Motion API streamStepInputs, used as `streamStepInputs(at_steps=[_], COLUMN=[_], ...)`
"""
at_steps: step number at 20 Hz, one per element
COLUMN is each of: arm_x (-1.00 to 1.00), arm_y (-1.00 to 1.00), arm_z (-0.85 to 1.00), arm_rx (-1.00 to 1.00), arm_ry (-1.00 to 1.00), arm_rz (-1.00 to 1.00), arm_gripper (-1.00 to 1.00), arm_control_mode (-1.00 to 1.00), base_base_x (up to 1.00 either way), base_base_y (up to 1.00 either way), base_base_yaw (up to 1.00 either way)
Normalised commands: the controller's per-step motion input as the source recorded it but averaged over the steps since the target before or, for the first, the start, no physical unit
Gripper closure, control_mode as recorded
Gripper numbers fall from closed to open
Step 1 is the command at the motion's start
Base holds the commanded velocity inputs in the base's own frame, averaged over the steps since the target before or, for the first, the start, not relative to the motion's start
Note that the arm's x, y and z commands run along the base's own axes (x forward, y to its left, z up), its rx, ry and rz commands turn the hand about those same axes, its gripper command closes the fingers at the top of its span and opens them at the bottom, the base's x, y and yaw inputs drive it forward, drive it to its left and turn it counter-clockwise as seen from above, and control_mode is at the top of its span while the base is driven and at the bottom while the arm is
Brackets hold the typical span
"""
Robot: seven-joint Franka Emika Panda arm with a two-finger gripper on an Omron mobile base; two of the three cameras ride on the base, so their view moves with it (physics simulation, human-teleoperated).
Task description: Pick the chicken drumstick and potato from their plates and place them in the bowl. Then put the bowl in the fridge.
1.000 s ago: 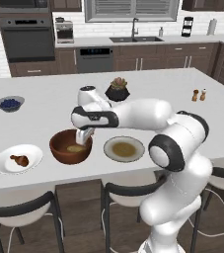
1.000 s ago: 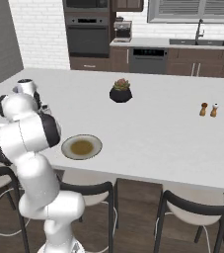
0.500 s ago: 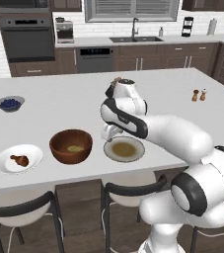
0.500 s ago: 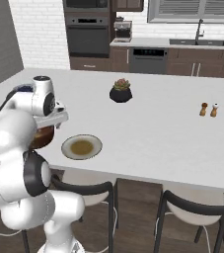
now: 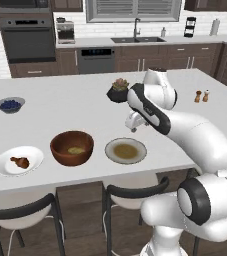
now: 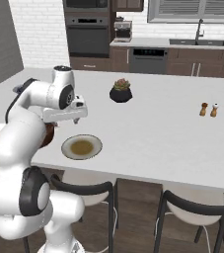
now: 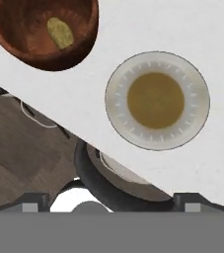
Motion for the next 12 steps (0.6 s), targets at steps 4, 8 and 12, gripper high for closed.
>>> streamStepInputs(at_steps=[4,8,12], arm_x=[-0.04,0.0,0.0], arm_y=[-0.32,-0.14,0.0], arm_z=[-0.29,-0.59,-0.34], arm_rx=[-0.03,-0.01,0.0], arm_ry=[0.01,0.02,0.01], arm_rz=[-0.41,-0.53,-0.16], arm_gripper=[-1.0,-1.0,-1.0], arm_control_mode=[-1.0,-1.0,1.0], base_base_x=[0.0,0.0,-0.06], base_base_y=[0.0,0.0,0.08], base_base_yaw=[0.0,0.0,-0.09])
